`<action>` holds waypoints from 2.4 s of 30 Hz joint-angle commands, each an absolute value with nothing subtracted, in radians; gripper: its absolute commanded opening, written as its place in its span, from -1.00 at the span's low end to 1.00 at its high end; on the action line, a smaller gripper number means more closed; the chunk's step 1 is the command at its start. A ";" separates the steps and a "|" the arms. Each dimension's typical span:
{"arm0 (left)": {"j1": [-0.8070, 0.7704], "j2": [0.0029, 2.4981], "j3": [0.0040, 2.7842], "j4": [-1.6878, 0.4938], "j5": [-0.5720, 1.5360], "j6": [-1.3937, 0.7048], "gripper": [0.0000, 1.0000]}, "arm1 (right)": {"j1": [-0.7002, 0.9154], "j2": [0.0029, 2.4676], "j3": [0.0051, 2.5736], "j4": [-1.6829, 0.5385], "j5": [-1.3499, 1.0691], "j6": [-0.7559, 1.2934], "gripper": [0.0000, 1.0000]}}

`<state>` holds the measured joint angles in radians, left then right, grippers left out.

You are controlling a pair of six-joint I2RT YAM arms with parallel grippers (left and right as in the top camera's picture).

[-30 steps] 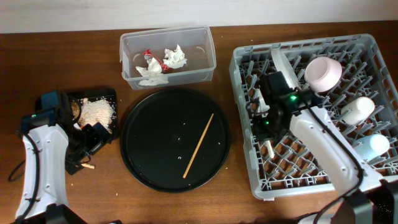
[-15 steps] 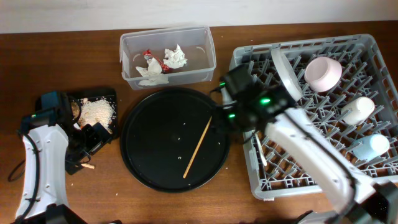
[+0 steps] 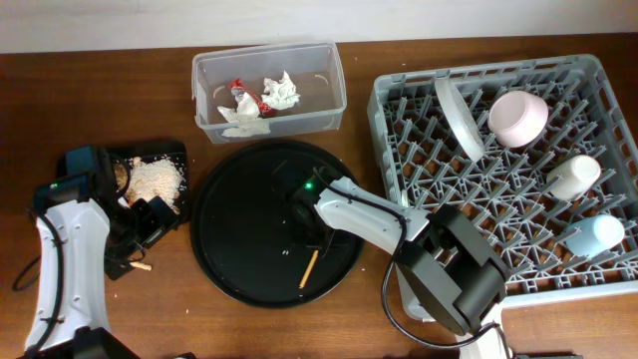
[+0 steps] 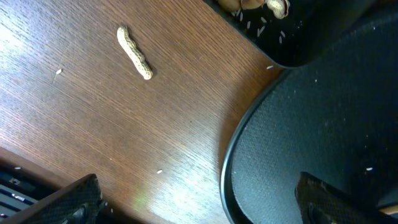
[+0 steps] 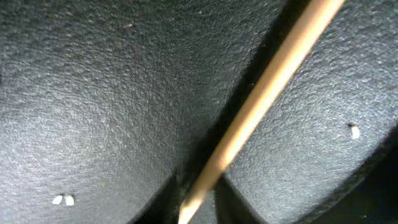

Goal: Sort waste into correct bins and load items into the dishwasher rack

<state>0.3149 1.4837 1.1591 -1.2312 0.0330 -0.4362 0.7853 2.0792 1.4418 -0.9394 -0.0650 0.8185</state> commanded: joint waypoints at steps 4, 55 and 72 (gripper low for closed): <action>0.310 1.479 1.160 -1.231 0.026 -0.420 0.99 | 0.792 2.092 1.448 -0.943 -0.067 0.825 -0.92; -0.115 0.699 0.936 -1.062 0.023 -0.260 0.99 | -0.216 0.703 1.088 -1.227 -0.198 -0.019 0.97; -0.115 0.530 0.936 -1.097 0.022 -0.265 0.99 | 0.016 0.309 0.798 -0.825 -0.172 -0.056 0.97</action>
